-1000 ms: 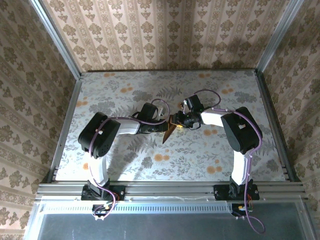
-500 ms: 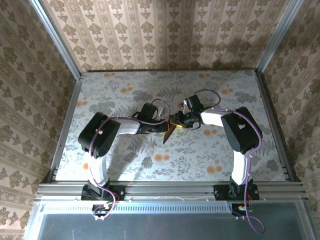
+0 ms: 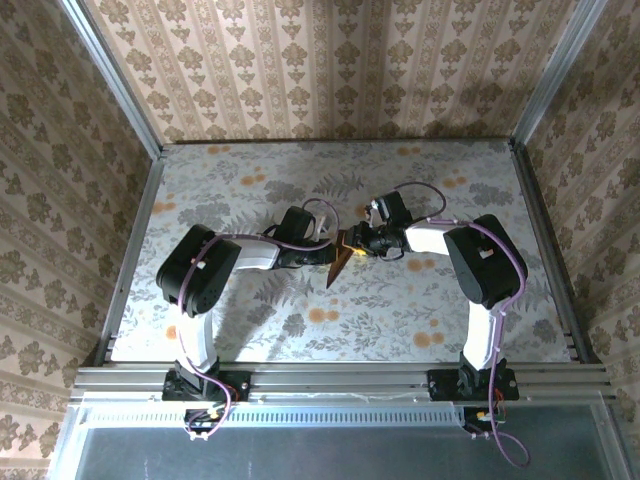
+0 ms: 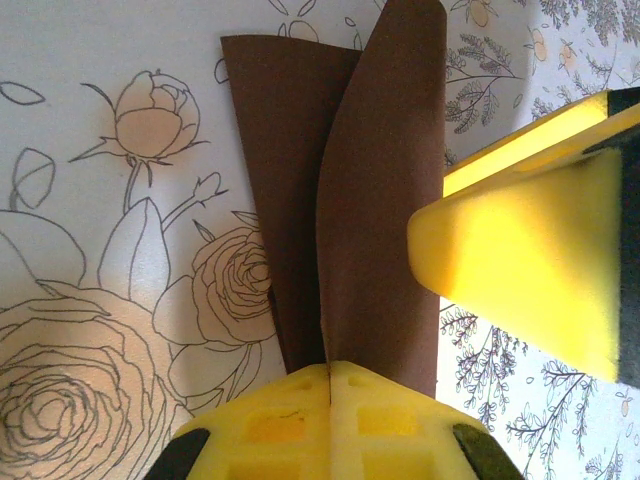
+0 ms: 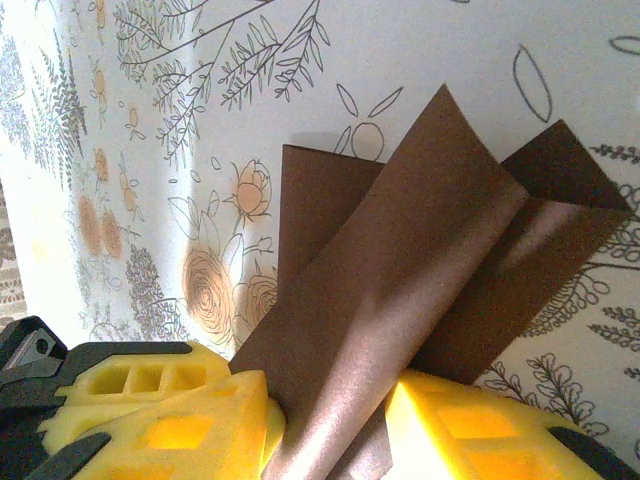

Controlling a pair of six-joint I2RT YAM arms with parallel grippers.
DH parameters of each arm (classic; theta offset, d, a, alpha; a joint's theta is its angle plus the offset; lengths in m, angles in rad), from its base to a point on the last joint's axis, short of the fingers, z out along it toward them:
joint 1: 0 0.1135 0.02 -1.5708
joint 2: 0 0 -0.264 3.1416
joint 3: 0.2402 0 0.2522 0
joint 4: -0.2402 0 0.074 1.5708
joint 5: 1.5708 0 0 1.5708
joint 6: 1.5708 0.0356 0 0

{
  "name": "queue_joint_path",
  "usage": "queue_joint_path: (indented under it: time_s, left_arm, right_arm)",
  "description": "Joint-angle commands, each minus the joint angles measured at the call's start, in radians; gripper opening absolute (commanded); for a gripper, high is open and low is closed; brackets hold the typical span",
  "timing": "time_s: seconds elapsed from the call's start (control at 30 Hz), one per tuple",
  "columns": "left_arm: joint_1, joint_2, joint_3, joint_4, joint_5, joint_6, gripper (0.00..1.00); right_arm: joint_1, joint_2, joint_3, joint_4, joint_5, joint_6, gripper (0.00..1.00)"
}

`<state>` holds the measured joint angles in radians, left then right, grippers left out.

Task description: Fold a paper plane with a square sheet of paper (fold left side to right side)

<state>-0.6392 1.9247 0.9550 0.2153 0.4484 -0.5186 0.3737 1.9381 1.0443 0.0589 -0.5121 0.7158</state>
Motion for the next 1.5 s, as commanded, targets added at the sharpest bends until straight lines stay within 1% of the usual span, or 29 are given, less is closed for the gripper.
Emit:
queue_joint_path:
  time_s: [0.0,0.33,0.43,0.6,0.7,1.03,1.47]
  left_arm:
    - [0.001,0.069,-0.049,-0.109,-0.041,0.011,0.0]
    - [-0.001,0.073,-0.052,-0.107,-0.045,0.014,0.0]
    - [-0.001,0.069,-0.054,-0.105,-0.046,0.013,0.0]
    - [-0.001,0.062,-0.055,-0.104,-0.05,0.017,0.0]
    - [-0.002,0.063,-0.056,-0.105,-0.05,0.017,0.0]
    - [-0.002,0.058,-0.057,-0.107,-0.054,0.017,0.0]
    - [-0.004,0.059,-0.057,-0.111,-0.059,0.02,0.0]
  right_arm:
    - [-0.005,-0.036,-0.02,-0.031,-0.008,0.016,0.38]
    - [-0.017,-0.099,-0.048,-0.048,-0.002,0.012,0.38]
    - [-0.025,-0.121,-0.039,-0.079,0.016,-0.009,0.36]
    - [-0.023,-0.11,0.016,-0.126,0.021,-0.035,0.16]
    - [-0.006,-0.075,0.064,-0.155,0.026,-0.049,0.13]
    - [0.02,0.028,0.146,-0.194,0.039,-0.07,0.11]
    - [0.026,0.052,0.134,-0.241,0.075,-0.098,0.11]
